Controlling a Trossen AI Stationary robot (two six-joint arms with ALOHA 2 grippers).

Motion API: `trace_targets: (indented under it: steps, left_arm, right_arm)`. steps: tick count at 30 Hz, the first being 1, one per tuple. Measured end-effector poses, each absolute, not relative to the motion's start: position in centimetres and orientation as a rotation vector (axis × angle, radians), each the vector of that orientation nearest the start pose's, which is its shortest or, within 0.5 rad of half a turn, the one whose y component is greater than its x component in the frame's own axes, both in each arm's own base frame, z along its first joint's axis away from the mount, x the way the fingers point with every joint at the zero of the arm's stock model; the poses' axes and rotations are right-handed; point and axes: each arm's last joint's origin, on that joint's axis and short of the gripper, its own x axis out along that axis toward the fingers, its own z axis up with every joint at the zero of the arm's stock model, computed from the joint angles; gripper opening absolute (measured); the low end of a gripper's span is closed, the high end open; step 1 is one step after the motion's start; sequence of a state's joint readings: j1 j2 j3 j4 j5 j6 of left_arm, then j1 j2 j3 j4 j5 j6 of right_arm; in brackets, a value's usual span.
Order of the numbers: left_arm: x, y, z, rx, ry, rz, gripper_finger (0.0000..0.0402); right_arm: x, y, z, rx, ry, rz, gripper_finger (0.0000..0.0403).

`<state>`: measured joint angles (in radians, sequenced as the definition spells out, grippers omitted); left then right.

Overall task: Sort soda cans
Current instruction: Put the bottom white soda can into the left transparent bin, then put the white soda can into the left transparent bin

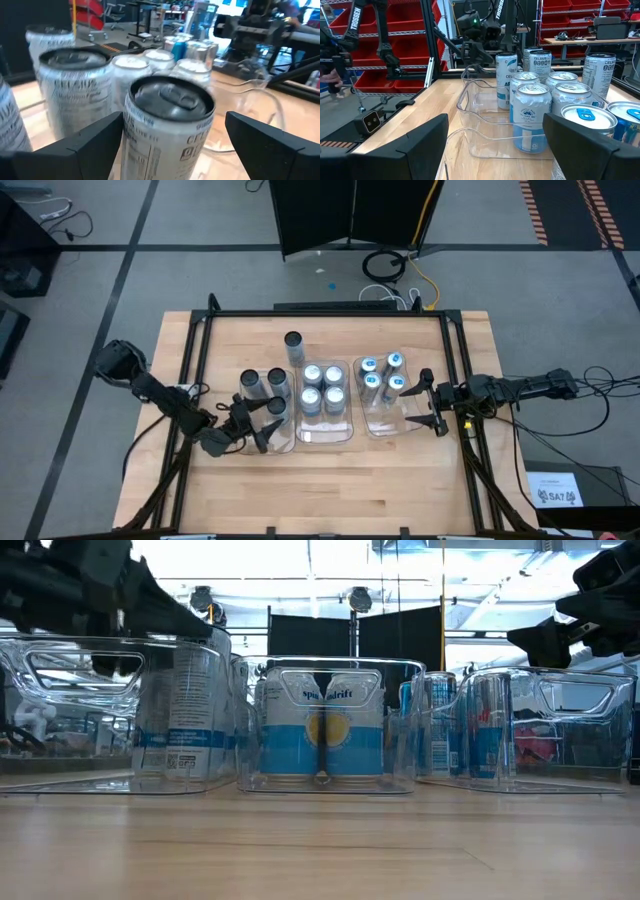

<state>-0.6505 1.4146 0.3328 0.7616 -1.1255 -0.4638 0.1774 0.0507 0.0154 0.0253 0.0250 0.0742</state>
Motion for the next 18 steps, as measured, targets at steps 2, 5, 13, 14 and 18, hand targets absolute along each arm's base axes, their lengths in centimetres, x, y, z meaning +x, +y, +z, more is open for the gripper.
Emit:
trace_targets:
  steps: [2, 5, 13, 14, 18]
  left_arm:
    - [19.1, -11.5, 15.8, -0.194, 0.076, 0.489, 0.0359]
    - [18.8, -11.6, 17.0, -0.179, 0.054, 0.469, 0.0359]
    - [18.0, -11.6, 21.3, -0.079, -0.014, 0.522, 0.0359]
    - [17.9, -11.5, 22.1, -0.073, -0.025, 0.546, 0.0359]
    - [17.6, -10.5, 26.1, -0.16, -0.099, 0.67, 0.0359]
  right_arm:
    - [9.9, 1.7, 16.7, 0.073, 0.016, 0.152, 0.0318]
    - [9.9, 1.7, 16.7, 0.073, 0.016, 0.152, 0.0318]
    - [9.9, 1.7, 16.7, 0.073, 0.016, 0.152, 0.0318]
    - [9.9, 1.7, 16.7, 0.073, 0.016, 0.152, 0.0318]
    - [9.9, 1.7, 16.7, 0.073, 0.016, 0.152, 0.0318]
